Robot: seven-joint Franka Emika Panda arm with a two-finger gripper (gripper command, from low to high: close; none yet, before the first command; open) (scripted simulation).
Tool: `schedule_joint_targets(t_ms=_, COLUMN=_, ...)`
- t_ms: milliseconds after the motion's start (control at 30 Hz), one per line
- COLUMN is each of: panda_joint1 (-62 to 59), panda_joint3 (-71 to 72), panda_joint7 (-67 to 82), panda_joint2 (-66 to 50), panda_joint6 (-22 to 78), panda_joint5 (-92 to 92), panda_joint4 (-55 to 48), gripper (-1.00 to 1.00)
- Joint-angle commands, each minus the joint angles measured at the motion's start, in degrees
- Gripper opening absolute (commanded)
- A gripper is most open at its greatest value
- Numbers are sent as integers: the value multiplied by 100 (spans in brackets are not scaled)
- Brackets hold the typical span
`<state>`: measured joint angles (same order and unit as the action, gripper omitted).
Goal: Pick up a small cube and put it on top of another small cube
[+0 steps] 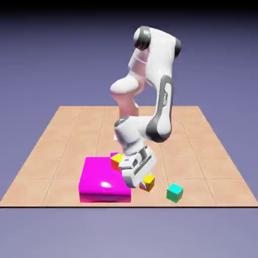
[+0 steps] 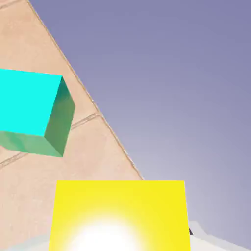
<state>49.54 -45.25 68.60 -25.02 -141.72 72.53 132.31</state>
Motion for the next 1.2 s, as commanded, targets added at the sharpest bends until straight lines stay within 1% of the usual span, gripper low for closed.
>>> schedule_joint_targets(t_ms=0, panda_joint1=-188, panda_joint3=84, panda_joint7=-50, panda_joint2=93, panda_joint6=-13, panda_joint5=-245, panda_joint4=-49, gripper=-100)
schedule_joint_targets(t_ms=100, panda_joint1=-751, panda_joint3=335, panda_joint7=-195, panda_joint2=372, panda_joint6=-33, panda_joint5=-990, panda_joint4=-186, gripper=-100)
schedule_joint_targets(t_ms=700, panda_joint1=-4489, panda_joint3=2336, panda_joint7=2148, panda_joint2=2336, panda_joint6=656, panda_joint5=-4835, panda_joint4=933, gripper=-100)
schedule_joint_targets(t_ms=1067, panda_joint1=-6774, panda_joint3=3712, panda_joint7=4654, panda_joint2=3577, panda_joint6=1337, panda_joint5=-6853, panda_joint4=2327, gripper=-100)
schedule_joint_targets(t_ms=1167, panda_joint1=-6550, panda_joint3=3850, panda_joint7=5401, panda_joint2=3606, panda_joint6=1465, panda_joint5=-6653, panda_joint4=2943, gripper=-100)
